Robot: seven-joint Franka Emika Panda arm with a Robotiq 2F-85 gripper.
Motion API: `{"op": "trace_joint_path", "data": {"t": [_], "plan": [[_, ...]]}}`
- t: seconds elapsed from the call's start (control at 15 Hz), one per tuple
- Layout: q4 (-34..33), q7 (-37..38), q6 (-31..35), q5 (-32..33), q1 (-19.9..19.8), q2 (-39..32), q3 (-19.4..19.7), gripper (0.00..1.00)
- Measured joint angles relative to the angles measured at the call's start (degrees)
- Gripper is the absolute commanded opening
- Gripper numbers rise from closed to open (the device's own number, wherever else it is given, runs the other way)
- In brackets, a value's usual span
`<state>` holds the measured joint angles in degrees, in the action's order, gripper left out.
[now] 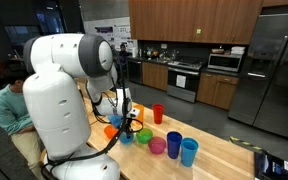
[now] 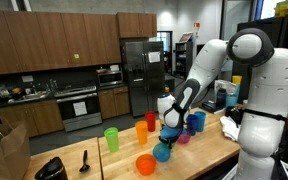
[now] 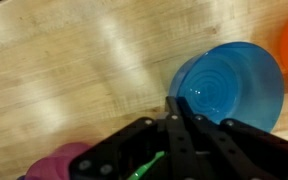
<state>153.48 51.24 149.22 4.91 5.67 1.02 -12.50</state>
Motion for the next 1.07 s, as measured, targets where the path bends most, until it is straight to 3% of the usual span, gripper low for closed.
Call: {"op": "trace_joint_path", "data": {"t": [0.2, 0.53, 0.8, 1.07], "plan": [[-1.1, 0.5, 1.2, -0.5, 0.7, -1.6, 0.2, 0.4], [-2.3, -10.8, 1.0, -14.6, 2.4, -4.2, 0.2, 0.73], [-3.7, -14.8, -1.0, -20.2, 2.7, -3.4, 0.4, 0.99], [-6.0, -14.6, -2.0, -19.8, 2.6, 0.7, 1.7, 1.0]]}}
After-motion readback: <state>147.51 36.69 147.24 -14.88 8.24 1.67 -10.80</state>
